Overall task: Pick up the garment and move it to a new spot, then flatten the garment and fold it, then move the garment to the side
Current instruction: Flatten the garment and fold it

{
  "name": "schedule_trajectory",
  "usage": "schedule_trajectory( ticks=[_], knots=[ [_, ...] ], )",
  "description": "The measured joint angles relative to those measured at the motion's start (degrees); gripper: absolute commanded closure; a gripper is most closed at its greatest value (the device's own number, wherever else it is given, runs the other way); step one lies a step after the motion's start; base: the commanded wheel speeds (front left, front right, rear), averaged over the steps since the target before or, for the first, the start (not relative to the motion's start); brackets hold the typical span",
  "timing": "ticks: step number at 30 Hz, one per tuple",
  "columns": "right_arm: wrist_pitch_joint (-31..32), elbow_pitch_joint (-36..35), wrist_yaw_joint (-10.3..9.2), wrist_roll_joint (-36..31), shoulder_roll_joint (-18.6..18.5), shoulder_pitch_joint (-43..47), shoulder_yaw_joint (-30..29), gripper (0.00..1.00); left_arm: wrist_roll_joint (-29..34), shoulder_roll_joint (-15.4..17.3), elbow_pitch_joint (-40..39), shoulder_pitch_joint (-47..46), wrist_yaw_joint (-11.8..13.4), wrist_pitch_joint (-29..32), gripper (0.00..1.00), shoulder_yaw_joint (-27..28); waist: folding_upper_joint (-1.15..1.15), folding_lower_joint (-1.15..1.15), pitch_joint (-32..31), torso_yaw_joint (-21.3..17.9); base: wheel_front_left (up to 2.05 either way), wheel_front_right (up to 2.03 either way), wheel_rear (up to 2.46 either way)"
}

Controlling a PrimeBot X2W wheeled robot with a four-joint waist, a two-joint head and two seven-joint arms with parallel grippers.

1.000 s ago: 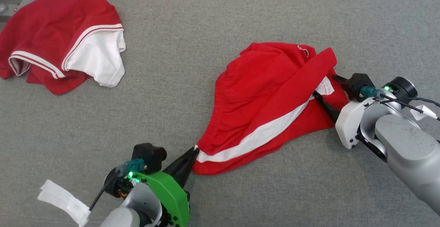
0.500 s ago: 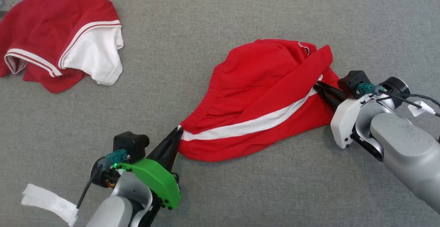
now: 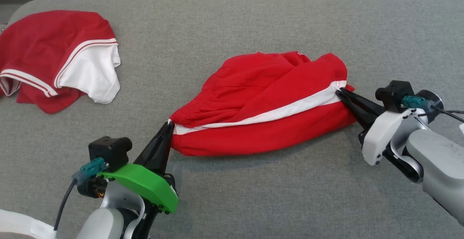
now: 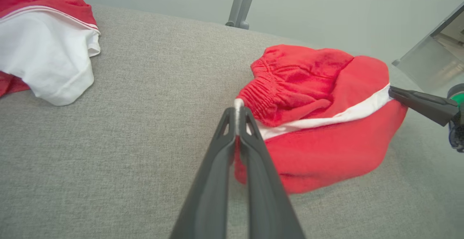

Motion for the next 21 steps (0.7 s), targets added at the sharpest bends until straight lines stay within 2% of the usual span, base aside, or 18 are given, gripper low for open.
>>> schedule_trajectory(
  ticks=[3,11,16,19,21],
  knots=[
    [-0.40,-6.77,0.00,1.12,-2.94,4.59,-4.45,1.00,-1.23,-0.02,-4.13,1.26,0.90,0.53,1.00,0.62,0.00,0.00,-1.48,-0.98,0.00,0.00,0.00],
    [-0.56,-19.85,-0.01,-0.63,-6.12,16.01,-17.58,1.00,-3.02,-0.07,-11.11,4.19,2.50,2.03,1.00,0.83,0.00,0.00,-3.61,-3.83,0.00,0.00,0.00],
    [2.18,-25.98,-0.01,-5.12,-5.55,28.28,-27.07,1.00,-4.24,-1.18,-14.05,8.01,3.54,2.88,1.00,-0.05,0.00,0.00,-4.37,-5.39,0.00,0.00,0.00],
    [3.77,-28.52,-0.01,-7.89,-2.53,35.28,-31.75,1.00,-4.63,-1.46,-12.41,11.05,3.91,2.13,1.00,-0.83,0.00,0.00,-4.35,-6.29,0.00,0.00,0.00],
    [4.46,-28.16,-0.02,-11.02,-0.64,38.34,-33.46,1.00,-4.77,-1.54,-9.51,12.21,2.78,0.80,1.00,-1.53,0.00,0.00,-4.02,-6.83,0.00,0.00,0.00]
  ],
)
